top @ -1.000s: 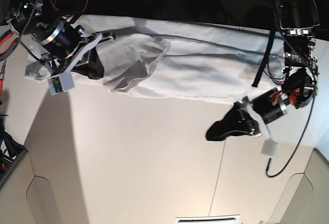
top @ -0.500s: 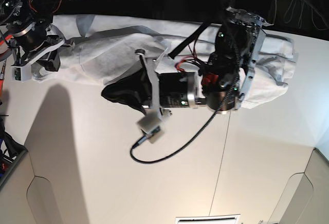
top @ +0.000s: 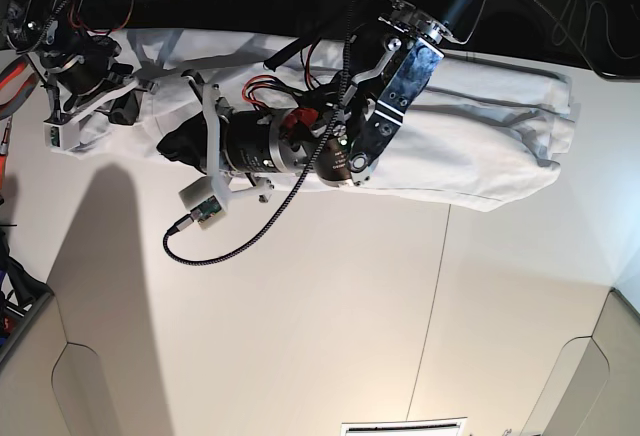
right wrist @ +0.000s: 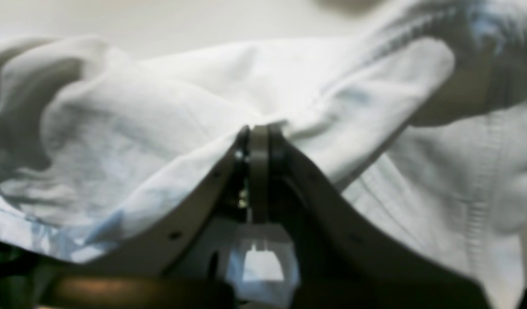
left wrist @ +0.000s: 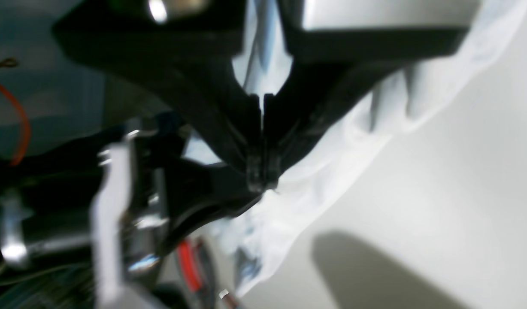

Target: Layout the t-shirt on the table in an organized manner, then fold the t-shirt properly

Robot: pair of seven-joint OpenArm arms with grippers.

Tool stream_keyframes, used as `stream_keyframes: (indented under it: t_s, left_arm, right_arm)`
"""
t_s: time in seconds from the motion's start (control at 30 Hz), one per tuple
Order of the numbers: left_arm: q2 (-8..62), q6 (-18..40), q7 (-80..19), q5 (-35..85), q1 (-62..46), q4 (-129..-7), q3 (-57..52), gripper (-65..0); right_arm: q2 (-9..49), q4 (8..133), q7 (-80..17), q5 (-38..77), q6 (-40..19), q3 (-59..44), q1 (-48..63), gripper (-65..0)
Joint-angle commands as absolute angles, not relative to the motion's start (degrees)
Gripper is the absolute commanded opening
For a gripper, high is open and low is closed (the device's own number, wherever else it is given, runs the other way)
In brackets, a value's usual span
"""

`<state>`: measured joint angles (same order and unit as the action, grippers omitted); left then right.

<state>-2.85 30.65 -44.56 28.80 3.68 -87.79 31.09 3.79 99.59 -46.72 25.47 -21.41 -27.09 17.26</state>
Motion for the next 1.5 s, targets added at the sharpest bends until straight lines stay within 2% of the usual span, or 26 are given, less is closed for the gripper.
stream_keyframes:
  t_s: [0.0,0.17,0.33,0.8,1.1,1.13,1.23,1.27,1.37,1.47]
  left_arm:
    - [-3.66,30.22,-42.52,28.23,4.64,-87.64,31.05,-65.0]
    - [-3.64,21.82,-40.51,18.81,4.62,-84.25,30.59,-65.0]
    - [-2.50,17.12,-40.45,11.79,4.62,-83.70,27.66,-65.0]
    - [4.99,17.28,-38.79,10.46,4.97,-84.07,14.41,-65.0]
    - [15.35,18.90,-42.30,16.93,5.69,-95.77,1.45,-65.0]
    - [16.58,18.96,-42.72,18.06,5.67,-96.33,-0.67,-62.9]
    - [19.86,22.57,-43.38,21.89,5.41,-96.31,-7.29,-40.4]
    - [20.75,22.92,-43.70,23.40,5.08,-96.27,-9.72,-35.7]
    - [22.87,23.35,-44.56,28.71,3.27,-96.07,-17.63,-34.4]
    - [23.70,26.30,-46.81,35.86,1.19,-94.45,-26.22,-34.4]
  right_arm:
    - [4.14,99.24,-45.84,25.91,-21.63,-27.27,16.84,-65.0]
    - [4.82,94.52,-44.60,25.93,-21.63,-27.27,16.53,-65.0]
    - [4.93,93.51,-44.36,25.91,-21.61,-27.31,16.56,-65.0]
    - [5.08,93.51,-44.36,26.92,-21.65,-27.94,16.56,-65.0]
    - [5.08,93.51,-44.40,27.90,-21.69,-27.97,16.56,-65.0]
    - [5.08,93.51,-44.40,27.90,-21.69,-27.97,16.56,-65.0]
    - [5.08,93.51,-44.49,27.88,-21.67,-27.97,16.58,-65.0]
    - [5.08,93.51,-44.58,27.88,-21.69,-27.97,16.56,-65.0]
    - [5.08,93.51,-44.56,27.90,-21.69,-27.97,16.56,-65.0]
    - [5.08,93.51,-44.56,27.90,-21.69,-27.97,16.56,-65.0]
